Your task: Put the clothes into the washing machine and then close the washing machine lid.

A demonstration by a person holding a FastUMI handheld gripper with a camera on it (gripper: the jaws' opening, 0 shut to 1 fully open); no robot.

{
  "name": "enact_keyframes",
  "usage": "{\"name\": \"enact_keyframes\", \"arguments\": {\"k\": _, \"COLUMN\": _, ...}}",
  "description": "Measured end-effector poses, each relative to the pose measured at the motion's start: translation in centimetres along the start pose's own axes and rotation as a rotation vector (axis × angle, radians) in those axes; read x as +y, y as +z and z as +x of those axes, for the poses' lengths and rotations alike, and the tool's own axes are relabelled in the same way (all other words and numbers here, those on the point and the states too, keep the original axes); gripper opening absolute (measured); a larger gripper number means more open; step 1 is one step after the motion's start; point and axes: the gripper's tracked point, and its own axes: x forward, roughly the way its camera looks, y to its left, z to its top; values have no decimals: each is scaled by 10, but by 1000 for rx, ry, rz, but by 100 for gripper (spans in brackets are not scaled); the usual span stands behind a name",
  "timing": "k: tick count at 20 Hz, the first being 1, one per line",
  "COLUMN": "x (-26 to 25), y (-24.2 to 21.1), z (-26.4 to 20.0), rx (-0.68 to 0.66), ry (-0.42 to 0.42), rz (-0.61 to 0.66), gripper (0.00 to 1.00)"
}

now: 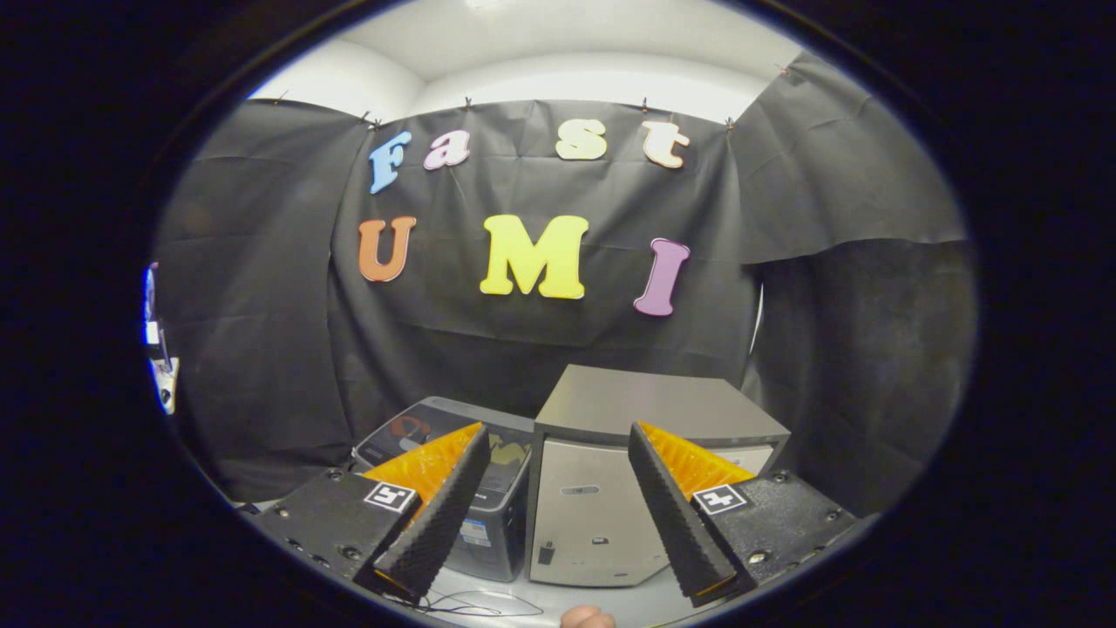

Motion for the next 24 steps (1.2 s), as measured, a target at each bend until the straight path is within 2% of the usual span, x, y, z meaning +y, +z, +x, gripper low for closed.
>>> {"name": "enact_keyframes", "arguments": {"k": 24, "x": -11, "y": -8, "z": 0, "rx": 12, "ry": 7, "rz": 27, "gripper": 100}}
